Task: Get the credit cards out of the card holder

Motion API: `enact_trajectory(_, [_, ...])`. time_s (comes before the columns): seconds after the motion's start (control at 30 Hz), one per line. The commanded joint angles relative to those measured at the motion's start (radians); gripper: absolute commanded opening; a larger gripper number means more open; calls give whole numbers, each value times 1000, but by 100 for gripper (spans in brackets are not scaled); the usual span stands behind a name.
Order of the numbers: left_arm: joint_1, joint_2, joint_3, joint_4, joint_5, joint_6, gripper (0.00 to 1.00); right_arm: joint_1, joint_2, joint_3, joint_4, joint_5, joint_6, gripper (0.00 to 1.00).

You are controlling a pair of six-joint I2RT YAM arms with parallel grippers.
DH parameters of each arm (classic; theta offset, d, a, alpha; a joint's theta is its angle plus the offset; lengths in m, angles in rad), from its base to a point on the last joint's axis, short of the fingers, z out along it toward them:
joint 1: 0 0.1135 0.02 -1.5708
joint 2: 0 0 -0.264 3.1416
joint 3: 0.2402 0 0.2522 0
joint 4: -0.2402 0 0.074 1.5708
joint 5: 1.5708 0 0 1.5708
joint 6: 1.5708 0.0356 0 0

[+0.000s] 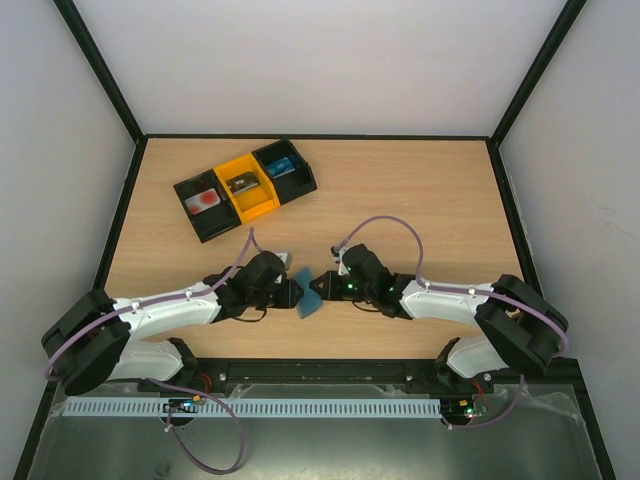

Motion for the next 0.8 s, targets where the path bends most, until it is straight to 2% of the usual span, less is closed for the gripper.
enact_trajectory(0.0, [-5,4,7,-89,-35,31,34,6,-21,-5,16,39,-17,2])
enact_trajectory(0.53, [-10,-44,-3,-142,-59,33,30,7,-59,-5,-58,123,-55,2])
enact_trajectory(0.77, [-14,-93,-10,-87,-4,0,34,6,-51,-38,-3,93,-17,2])
